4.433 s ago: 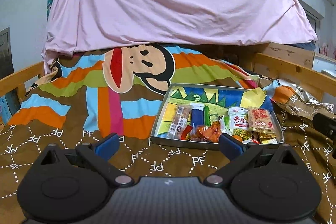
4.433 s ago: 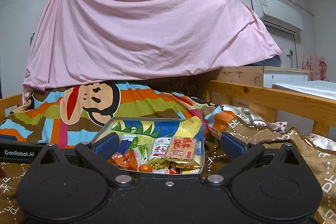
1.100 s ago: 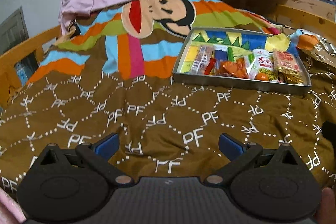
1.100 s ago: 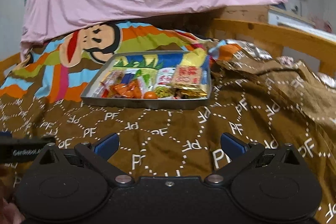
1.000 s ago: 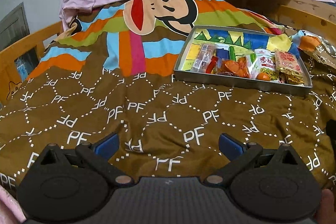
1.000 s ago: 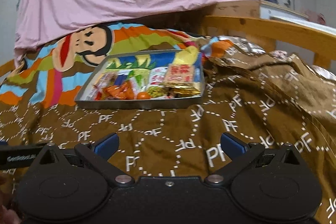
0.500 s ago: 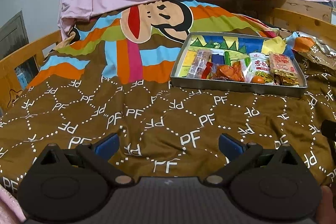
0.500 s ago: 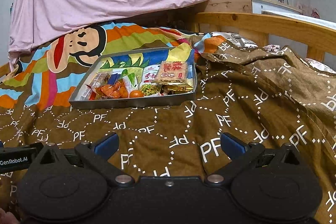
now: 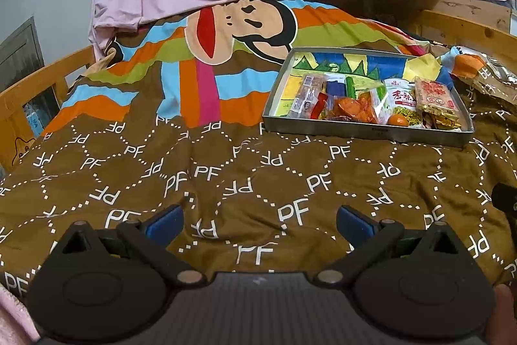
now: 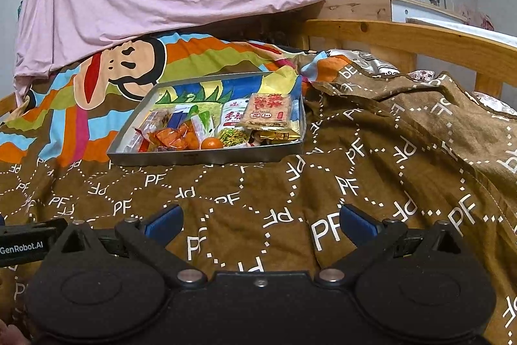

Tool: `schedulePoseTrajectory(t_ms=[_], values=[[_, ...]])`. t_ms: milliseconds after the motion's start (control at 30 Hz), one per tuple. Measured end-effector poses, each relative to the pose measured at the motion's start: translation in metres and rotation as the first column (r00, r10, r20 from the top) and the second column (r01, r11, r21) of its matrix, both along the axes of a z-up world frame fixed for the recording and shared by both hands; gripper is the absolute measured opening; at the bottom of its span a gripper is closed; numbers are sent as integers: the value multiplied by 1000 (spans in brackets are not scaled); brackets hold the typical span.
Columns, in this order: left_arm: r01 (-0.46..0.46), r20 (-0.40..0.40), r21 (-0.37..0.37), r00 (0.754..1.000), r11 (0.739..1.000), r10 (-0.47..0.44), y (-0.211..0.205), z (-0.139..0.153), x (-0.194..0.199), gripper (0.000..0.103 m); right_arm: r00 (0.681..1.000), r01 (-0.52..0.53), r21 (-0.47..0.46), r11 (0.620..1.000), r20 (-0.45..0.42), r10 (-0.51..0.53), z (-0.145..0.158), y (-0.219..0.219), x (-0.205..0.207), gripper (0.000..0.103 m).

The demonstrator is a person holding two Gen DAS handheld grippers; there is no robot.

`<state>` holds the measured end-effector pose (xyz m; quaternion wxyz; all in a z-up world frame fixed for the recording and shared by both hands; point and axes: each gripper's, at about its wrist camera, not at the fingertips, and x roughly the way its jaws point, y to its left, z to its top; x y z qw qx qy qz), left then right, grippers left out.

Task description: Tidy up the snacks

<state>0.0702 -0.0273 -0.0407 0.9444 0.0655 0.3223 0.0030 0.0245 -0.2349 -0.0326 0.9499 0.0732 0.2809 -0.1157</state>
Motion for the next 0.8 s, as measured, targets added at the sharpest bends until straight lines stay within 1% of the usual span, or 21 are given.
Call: schedulePoseTrajectory(t_ms=[800], values=[[-1,-1,0,1000,1000,1,-1,0,0,103,1000,-1,0,1000,0,1,-1,-1,1,102]])
